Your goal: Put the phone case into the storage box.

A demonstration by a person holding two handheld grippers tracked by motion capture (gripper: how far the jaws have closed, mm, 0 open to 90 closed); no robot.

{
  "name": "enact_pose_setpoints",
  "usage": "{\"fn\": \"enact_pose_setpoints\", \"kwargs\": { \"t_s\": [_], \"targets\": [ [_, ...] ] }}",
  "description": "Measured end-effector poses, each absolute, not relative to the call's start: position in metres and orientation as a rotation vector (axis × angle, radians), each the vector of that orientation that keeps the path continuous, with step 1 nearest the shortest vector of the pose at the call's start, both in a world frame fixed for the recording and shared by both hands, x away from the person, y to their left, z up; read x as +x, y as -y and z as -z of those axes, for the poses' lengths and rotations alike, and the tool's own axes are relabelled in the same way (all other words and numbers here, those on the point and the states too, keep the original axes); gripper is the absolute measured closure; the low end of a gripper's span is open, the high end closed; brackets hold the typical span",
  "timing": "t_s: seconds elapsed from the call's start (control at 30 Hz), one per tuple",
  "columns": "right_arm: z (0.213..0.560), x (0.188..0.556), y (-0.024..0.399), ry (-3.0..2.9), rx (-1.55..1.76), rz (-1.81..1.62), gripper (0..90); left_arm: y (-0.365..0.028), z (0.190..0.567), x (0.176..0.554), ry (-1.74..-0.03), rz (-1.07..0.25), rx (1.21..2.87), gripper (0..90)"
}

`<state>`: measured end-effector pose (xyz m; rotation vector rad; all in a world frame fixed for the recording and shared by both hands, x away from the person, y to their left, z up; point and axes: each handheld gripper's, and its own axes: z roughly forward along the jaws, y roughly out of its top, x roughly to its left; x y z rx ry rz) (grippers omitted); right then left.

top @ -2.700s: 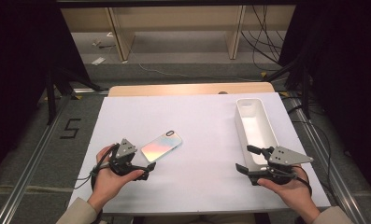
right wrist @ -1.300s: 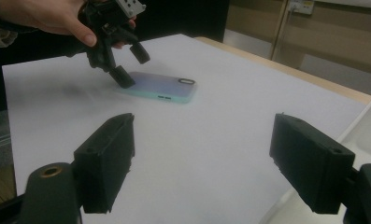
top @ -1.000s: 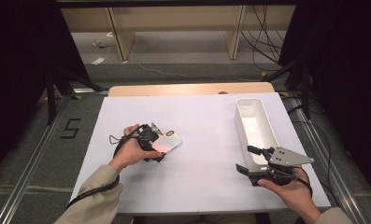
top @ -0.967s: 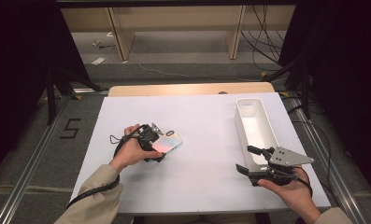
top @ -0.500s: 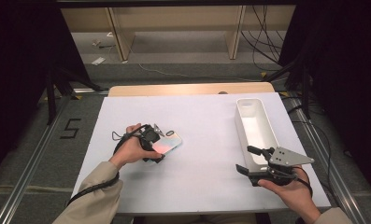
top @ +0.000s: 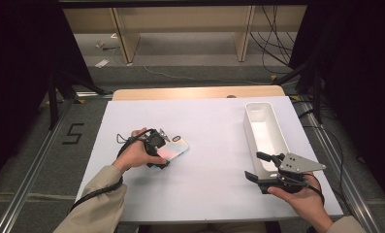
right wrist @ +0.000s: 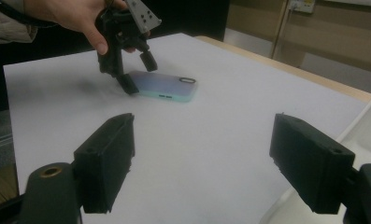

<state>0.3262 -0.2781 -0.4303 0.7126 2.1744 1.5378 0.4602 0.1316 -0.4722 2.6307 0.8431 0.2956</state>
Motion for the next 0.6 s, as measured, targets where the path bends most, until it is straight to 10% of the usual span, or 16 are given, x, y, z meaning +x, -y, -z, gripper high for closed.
{"fn": "enact_pose_setpoints", "kwargs": {
  "t_s": [0.6],
  "targets": [
    [0.4306,0.3261,0.2781,-2.181,0.713,-1.535,23.0,-0.1327,0.4741,0.4693,-0.825,-0.236,2.649,7.0]
  ]
}}
